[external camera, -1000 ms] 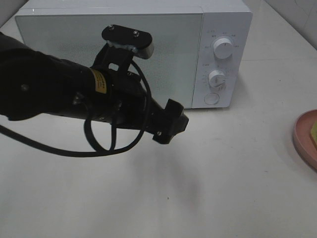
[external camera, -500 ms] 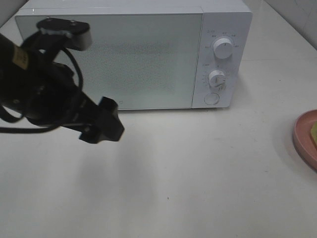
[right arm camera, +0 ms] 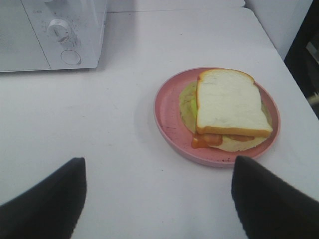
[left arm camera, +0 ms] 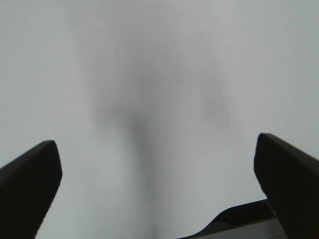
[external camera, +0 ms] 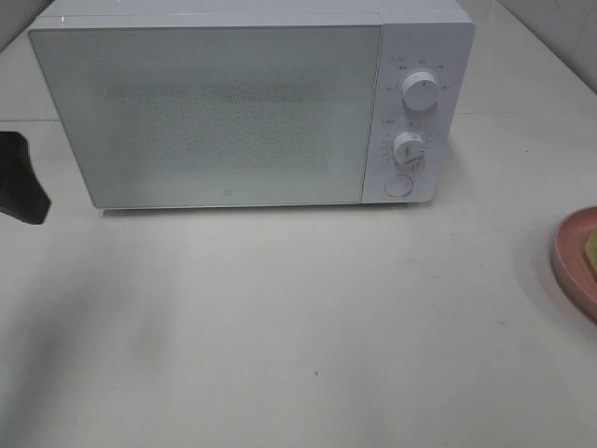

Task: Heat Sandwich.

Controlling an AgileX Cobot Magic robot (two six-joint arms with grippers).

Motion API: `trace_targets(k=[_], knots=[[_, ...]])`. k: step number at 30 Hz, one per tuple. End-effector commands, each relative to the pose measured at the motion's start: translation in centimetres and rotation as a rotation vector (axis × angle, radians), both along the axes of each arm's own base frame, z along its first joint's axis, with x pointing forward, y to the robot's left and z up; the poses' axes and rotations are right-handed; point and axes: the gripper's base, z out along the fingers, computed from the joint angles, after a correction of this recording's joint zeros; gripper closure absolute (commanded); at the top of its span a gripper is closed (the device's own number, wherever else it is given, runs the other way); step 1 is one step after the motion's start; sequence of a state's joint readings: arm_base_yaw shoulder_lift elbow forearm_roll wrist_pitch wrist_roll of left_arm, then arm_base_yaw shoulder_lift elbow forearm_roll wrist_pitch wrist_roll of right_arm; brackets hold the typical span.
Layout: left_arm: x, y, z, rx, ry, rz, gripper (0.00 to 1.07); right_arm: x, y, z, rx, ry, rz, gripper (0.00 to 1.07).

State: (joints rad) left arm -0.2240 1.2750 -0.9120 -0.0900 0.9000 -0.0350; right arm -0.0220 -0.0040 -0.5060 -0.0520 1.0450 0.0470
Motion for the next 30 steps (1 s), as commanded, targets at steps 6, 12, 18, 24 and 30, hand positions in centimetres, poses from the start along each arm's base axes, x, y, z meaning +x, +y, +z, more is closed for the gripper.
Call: trace_targets(k=[6,12,18,24,30], knots=[[-2.3,4.4,1.7,0.046,-0.027,0.147,0.03,-0.3,0.1,0.0,-0.005,-0.03,0.01,0.31],[-5.0,5.6,1.2,0.042,-0.04,0.208,0.03,-0.3,0.1,0.0,-0.005,-0.03,0.01,0.31],[-8.5,5.6,-0.1,0.039,-0.043,0.208,0.03,-0.3,0.1,0.0,-0.005,-0.03,0.01,0.31],[-11.9,5.6,-1.4,0.041,-0.089,0.195,0.03,-0.3,0.1,0.0,-0.005,-0.03,0.01,0.31],[-14.4,5.6,-2.0,0.046,-0.127,0.181,0.03,-0.3,0.1,0.0,-0.005,-0.03,0.01,0.31]])
